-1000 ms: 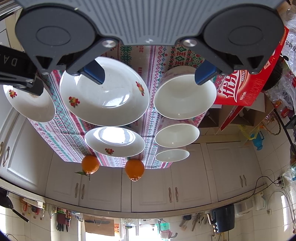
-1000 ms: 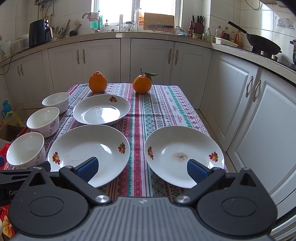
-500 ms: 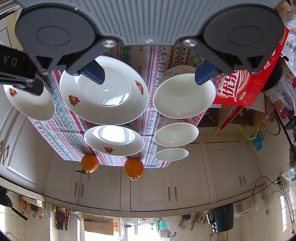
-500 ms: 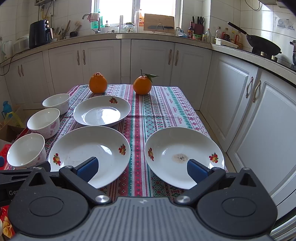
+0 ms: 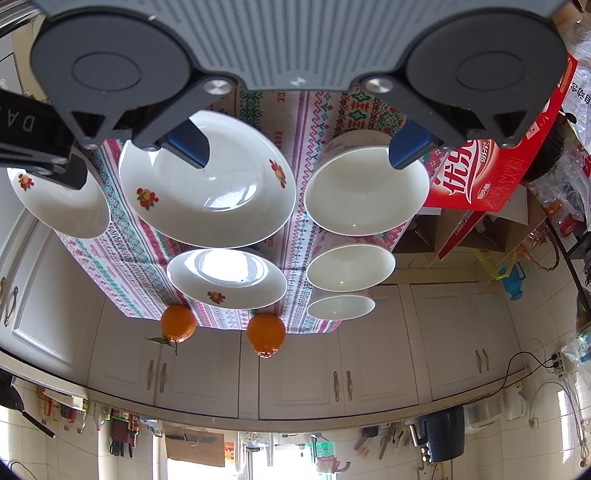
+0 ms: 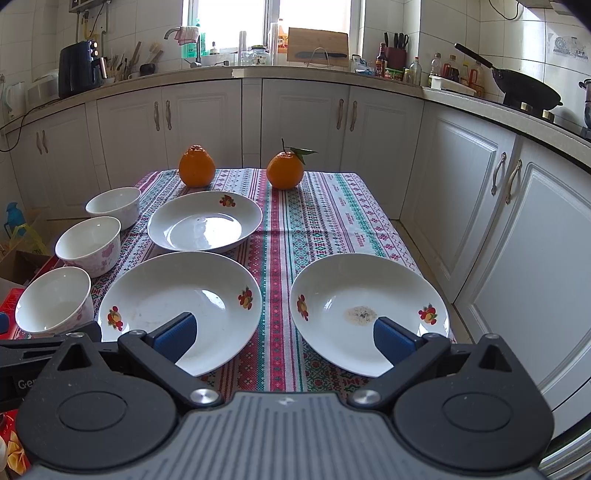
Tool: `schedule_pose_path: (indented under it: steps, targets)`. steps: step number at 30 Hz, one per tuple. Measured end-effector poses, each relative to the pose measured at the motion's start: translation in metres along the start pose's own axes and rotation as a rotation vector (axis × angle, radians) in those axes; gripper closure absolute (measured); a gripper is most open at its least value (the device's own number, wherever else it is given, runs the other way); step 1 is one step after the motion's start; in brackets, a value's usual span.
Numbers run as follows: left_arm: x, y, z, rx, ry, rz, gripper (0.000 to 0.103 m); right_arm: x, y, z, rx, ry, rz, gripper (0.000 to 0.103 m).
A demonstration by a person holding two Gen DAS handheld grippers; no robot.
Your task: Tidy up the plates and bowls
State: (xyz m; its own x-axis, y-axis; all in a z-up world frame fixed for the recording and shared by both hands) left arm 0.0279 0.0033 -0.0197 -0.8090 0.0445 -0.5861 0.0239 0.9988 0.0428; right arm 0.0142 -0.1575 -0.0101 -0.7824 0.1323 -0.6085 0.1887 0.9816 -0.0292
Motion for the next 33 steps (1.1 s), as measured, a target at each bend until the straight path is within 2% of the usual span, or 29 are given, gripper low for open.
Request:
schedule_pose_path:
  steps: [24, 33]
  targets:
    - [-0.001, -0.005, 0.001, -0.006, -0.005, 0.026, 0.001, -0.001, -0.006, 0.007, -0.019, 0.014, 0.013, 0.000]
    - [-0.015, -0.018, -0.005, 0.051, -0.080, 0.070, 0.001, -0.005, -0.026, 0.014, -0.047, 0.004, 0.037, 0.000]
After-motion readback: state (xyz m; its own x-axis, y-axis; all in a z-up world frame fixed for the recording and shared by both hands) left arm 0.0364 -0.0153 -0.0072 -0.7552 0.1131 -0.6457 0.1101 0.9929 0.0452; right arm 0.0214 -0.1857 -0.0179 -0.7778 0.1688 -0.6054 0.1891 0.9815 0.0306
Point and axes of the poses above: each gripper's, at about its wrist camera, not at the fingertips, and z roughly the way its jaws point, y to its left, x to its underside, the point moved 4 cm from there along z, roughly the way its jaws point, and after that the axes turned 14 degrees about y, right-handed, at the moved point
